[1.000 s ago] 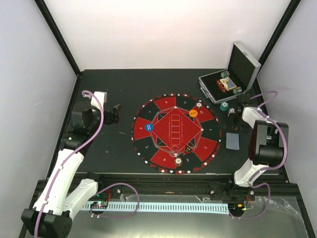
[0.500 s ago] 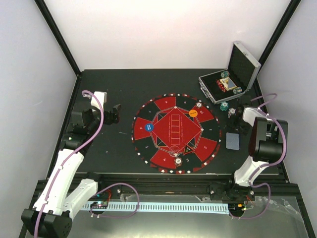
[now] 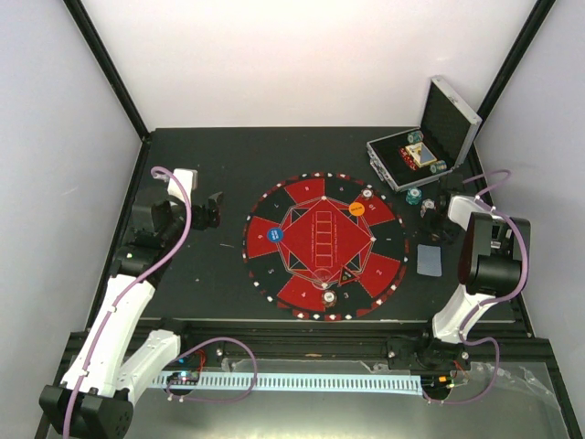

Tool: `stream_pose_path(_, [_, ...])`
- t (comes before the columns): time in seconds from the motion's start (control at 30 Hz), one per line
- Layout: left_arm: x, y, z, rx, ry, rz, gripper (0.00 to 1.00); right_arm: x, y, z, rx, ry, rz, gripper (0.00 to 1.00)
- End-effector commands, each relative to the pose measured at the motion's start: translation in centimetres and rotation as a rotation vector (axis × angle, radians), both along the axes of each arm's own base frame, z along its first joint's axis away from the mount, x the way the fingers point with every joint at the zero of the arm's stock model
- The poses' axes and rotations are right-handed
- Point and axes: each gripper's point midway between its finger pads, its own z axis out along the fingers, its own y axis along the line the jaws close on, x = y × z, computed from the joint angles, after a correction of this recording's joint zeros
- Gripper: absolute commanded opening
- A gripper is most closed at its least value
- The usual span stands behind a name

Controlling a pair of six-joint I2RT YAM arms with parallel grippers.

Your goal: Distribute texas hold em gaming equipment

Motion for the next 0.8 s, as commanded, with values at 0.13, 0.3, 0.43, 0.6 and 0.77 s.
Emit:
stream_pose_path(0.13, [-0.1, -0.1, 0.4, 0.002, -0.009, -0.003, 0.99, -0.3, 0.0, -0.8, 0.012, 0.03, 0.012, 0.48])
stream_pose_path(0.3, [-0.1, 0.0, 0.4, 0.002, -0.011, -0.001, 0.99, -0.4, 0.2, -0.8, 0.022, 0.029, 0.024, 0.42])
stream_pose_path(0.43, [-0.1, -0.1, 0.4, 0.002, -0.012, -0.002, 0.99, -0.3, 0.7, -0.8, 0.043, 0.021, 0.038, 0.38])
stream_pose_path(0.6, [-0.1, 0.0, 0.4, 0.003, -0.01, 0.0, 0.99, -0.2, 1.5, -0.3, 0.087, -0.003, 0.057, 0.37])
stream_pose_path(0.77, [-0.1, -0.1, 0.4, 0.001, -0.011, -0.002, 0.99, 0.3, 2.9, 1.0, 0.091, -0.022, 0.101, 0.37])
